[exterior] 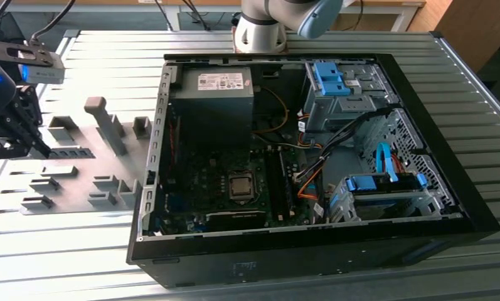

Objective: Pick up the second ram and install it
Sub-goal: 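Pick up the second ram and move it above second insertion slot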

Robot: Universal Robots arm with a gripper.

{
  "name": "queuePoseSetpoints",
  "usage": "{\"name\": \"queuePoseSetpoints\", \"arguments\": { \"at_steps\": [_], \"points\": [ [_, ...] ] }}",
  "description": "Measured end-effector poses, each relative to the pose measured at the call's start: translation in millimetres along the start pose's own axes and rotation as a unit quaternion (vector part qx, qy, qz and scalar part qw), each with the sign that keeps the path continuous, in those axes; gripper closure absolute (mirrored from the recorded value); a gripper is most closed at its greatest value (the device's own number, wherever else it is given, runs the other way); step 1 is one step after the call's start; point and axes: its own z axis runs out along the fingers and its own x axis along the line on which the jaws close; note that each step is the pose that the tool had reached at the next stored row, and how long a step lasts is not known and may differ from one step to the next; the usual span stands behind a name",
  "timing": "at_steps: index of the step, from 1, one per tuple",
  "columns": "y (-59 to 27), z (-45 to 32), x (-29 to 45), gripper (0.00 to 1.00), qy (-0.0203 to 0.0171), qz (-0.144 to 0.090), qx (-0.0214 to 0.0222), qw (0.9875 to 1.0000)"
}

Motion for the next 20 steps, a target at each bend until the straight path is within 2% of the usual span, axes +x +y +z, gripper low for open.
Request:
{"name": "queuePoseSetpoints", "arguments": {
  "at_steps": [20],
  "points": [
    [0.0,-4.6,-1.3,0.86,0.0000,0.000,0.0000,1.0000]
  ]
}}
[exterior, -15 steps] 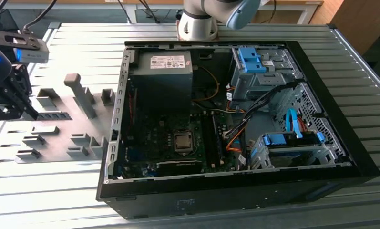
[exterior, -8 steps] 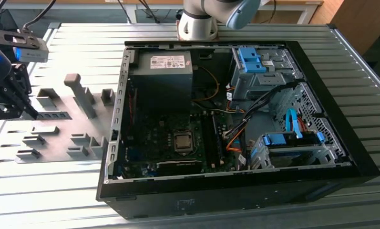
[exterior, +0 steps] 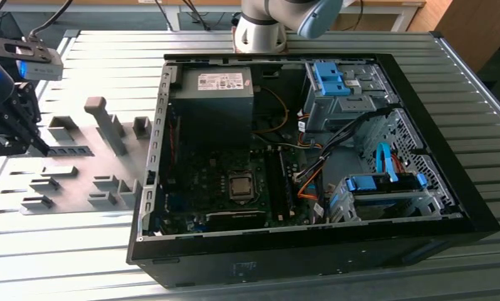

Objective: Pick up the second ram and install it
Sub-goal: 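Pick up the second ram and move it above second insertion slot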

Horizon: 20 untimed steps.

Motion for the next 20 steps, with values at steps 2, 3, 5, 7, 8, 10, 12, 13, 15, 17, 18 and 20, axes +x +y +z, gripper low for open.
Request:
{"name": "queuePoseSetpoints", "arguments": {
  "at_steps": [2,3,5,7,8,10,12,13,15,17,18,20],
  "points": [
    [0.0,-0.5,-0.1,0.86,0.0000,0.000,0.0000,1.0000],
    [0.0,-0.7,-0.2,0.86,0.0000,0.000,0.0000,1.0000],
    [0.0,-1.1,-0.3,0.86,0.0000,0.000,0.0000,1.0000],
    [0.0,-1.6,-0.5,0.86,0.0000,0.000,0.0000,1.0000],
    [0.0,-1.8,-0.5,0.86,0.0000,0.000,0.0000,1.0000],
    [0.0,-2.3,-0.6,0.86,0.0000,0.000,0.0000,1.0000],
    [0.0,-2.8,-0.7,0.86,0.0000,0.000,0.0000,1.0000],
    [0.0,-3.1,-0.8,0.86,0.0000,0.000,0.0000,1.0000],
    [0.0,-3.6,-0.9,0.86,0.0000,0.000,0.0000,1.0000],
    [0.0,-4.1,-0.9,0.86,0.0000,0.000,0.0000,1.0000],
    [0.0,-4.4,-1.0,0.86,0.0000,0.000,0.0000,1.0000],
    [0.0,-4.9,-1.1,0.86,0.0000,0.000,0.0000,1.0000]
  ]
}}
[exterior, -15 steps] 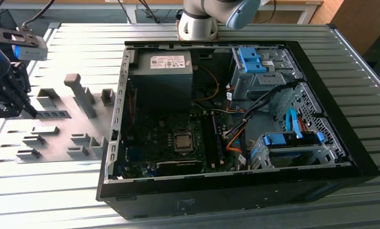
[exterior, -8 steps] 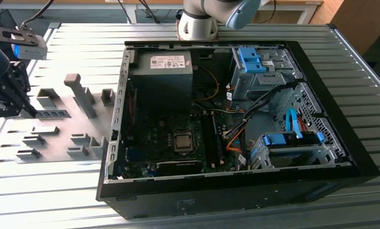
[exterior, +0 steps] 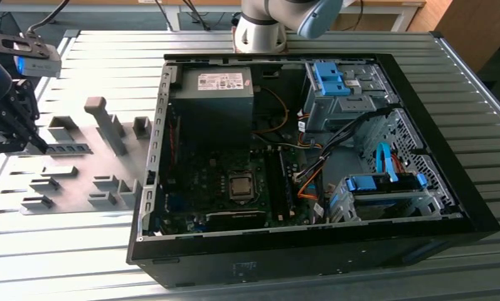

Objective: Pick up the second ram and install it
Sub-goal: 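Pick up the second ram and move it above second insertion slot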

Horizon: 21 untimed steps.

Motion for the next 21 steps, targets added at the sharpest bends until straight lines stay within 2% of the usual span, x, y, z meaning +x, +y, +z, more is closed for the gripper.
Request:
{"name": "queuePoseSetpoints", "arguments": {
  "at_steps": [14,15,21],
  "points": [
    [0.0,-7.1,-0.6,0.86,0.0000,0.000,0.0000,1.0000],
    [0.0,-11.7,-0.8,0.86,0.0000,0.000,0.0000,1.0000],
    [0.0,-17.0,-1.0,0.86,0.0000,0.000,0.0000,1.0000]
  ]
}}
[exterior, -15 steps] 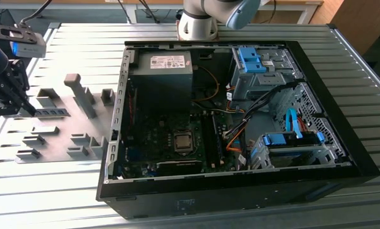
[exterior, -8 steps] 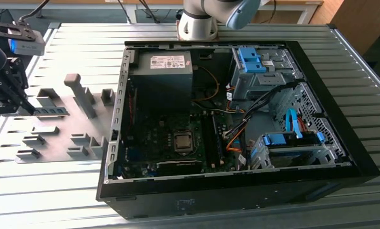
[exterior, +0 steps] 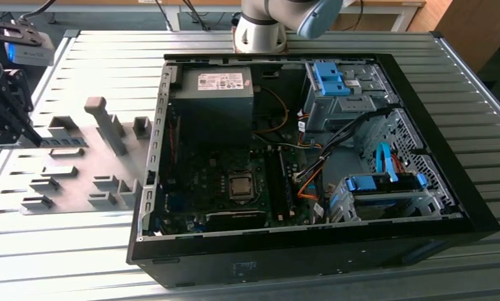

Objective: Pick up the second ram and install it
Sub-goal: 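Pick up the second ram and move it above second insertion slot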

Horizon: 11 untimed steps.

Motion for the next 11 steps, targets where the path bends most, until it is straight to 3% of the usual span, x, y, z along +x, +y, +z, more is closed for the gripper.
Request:
{"name": "queuePoseSetpoints", "arguments": {
  "at_steps": [11],
  "points": [
    [0.0,-10.1,-0.4,0.86,0.0000,0.000,0.0000,1.0000]
  ]
}}
